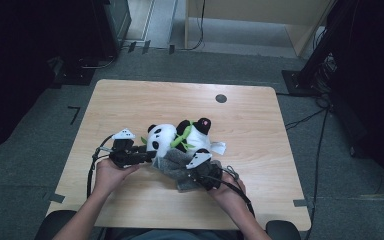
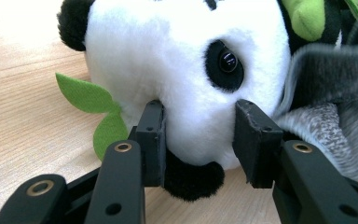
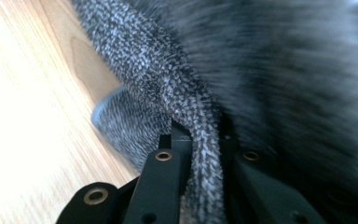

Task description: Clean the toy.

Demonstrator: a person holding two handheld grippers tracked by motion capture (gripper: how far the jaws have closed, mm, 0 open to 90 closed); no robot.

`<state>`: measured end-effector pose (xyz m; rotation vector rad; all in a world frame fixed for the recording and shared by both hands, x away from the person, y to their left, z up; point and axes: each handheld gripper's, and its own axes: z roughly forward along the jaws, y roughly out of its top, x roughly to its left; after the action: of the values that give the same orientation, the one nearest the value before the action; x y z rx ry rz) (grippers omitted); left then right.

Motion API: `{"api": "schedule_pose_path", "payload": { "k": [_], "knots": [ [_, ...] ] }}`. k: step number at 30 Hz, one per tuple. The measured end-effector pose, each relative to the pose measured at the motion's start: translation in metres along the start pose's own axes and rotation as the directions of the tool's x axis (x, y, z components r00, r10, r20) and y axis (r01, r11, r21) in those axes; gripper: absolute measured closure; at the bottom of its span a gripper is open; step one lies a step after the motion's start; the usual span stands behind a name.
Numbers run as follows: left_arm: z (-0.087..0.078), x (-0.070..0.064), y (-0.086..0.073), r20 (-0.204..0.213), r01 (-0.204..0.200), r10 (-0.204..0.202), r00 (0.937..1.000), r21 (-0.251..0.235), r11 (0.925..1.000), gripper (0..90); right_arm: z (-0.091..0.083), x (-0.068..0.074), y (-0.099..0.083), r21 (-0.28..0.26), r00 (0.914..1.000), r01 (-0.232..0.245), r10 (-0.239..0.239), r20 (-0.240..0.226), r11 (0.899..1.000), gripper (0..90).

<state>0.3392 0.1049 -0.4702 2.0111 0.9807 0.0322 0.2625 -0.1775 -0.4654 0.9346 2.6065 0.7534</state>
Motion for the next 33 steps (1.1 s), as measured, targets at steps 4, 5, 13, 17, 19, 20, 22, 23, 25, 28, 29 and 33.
{"api": "schedule_pose_path", "payload": {
  "k": [4,5,13,17,19,20,22,23,25,28,29,33],
  "knots": [
    [0.000,0.000,0.000,0.000,0.000,0.000,1.0000,0.001,1.0000,58.3,-0.018,-0.013,-0.010,-0.043,0.9985,-0.054,0.054,-0.005,0.998,85.2],
    [0.000,0.000,0.000,0.001,0.002,-0.002,1.0000,0.000,1.0000,58.3,-0.022,-0.017,-0.013,-0.055,0.9979,-0.065,0.065,-0.005,0.996,85.2],
    [0.000,0.000,0.001,0.004,0.008,-0.008,1.0000,-0.002,1.0000,58.4,-0.038,-0.035,-0.024,-0.098,0.9917,-0.128,0.129,-0.001,0.987,85.1],
    [0.000,0.000,0.000,0.004,0.006,-0.006,1.0000,-0.001,1.0000,58.6,-0.042,-0.041,-0.027,-0.110,0.9890,-0.147,0.148,0.001,0.983,85.1],
    [0.000,0.000,0.001,0.004,0.006,-0.006,1.0000,-0.001,1.0000,58.5,-0.045,-0.045,-0.029,-0.122,0.9889,-0.146,0.148,0.011,0.982,85.0],
    [0.000,0.000,0.001,0.003,0.006,-0.006,1.0000,-0.001,1.0000,58.6,-0.047,-0.047,-0.030,-0.128,0.9880,-0.150,0.153,0.017,0.980,85.0],
    [0.000,0.000,0.001,0.004,0.007,-0.007,1.0000,-0.002,1.0000,58.7,-0.049,-0.049,-0.031,-0.139,0.9860,-0.161,0.165,0.021,0.977,85.0],
    [0.000,0.000,0.001,0.004,0.008,-0.008,1.0000,-0.003,1.0000,58.8,-0.053,-0.054,-0.033,-0.162,0.9822,-0.179,0.186,0.027,0.970,85.0],
    [0.000,0.000,0.001,0.004,0.008,-0.008,1.0000,-0.004,1.0000,58.9,-0.056,-0.056,-0.033,-0.174,0.9802,-0.188,0.196,0.028,0.967,85.0],
    [0.000,0.000,0.001,0.001,0.003,-0.003,1.0000,-0.003,1.0000,59.5,-0.062,-0.067,-0.034,-0.214,0.9720,-0.214,0.229,0.051,0.953,85.0],
    [0.000,0.000,0.001,-0.001,0.003,-0.003,1.0000,-0.004,1.0000,59.8,-0.063,-0.070,-0.034,-0.220,0.9699,-0.220,0.237,0.055,0.950,85.0],
    [0.001,0.001,0.001,-0.001,0.011,-0.011,0.9999,-0.013,0.9999,59.6,-0.069,-0.081,-0.034,-0.260,0.9584,-0.255,0.279,0.059,0.931,85.0]
  ]
}}
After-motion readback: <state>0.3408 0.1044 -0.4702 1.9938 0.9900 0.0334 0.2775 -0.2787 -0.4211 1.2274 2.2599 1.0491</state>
